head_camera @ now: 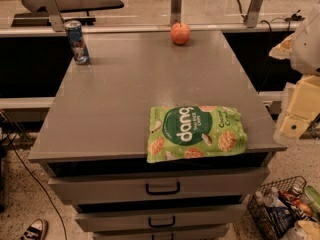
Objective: Move green rice chip bag near redbull can
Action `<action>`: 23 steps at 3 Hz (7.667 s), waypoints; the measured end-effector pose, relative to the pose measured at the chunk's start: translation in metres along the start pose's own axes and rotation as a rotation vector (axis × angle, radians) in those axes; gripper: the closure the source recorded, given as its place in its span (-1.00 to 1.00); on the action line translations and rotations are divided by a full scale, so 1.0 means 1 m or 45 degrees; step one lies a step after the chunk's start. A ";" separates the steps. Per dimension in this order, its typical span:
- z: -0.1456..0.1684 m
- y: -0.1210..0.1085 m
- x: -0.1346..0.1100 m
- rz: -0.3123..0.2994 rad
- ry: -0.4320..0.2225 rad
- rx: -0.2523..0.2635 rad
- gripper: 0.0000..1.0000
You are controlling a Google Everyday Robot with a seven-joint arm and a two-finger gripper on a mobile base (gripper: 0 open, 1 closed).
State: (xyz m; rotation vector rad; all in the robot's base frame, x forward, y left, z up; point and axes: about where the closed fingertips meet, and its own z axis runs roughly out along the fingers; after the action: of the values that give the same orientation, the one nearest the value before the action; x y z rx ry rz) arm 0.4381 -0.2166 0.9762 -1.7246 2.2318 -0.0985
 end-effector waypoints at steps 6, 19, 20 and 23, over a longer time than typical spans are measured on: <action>0.131 0.011 -0.062 0.138 -0.296 -0.129 -1.00; 0.200 -0.149 -0.279 0.243 -0.712 0.094 1.00; 0.210 -0.164 -0.289 0.265 -0.709 0.112 1.00; 0.205 -0.196 -0.303 0.292 -0.717 0.183 1.00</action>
Offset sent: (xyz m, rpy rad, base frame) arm 0.0152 0.0411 -0.0609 0.1948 0.0642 -0.0252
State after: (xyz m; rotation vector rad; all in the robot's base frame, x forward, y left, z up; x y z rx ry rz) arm 0.7469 0.0473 0.8933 -1.2175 1.9213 0.2440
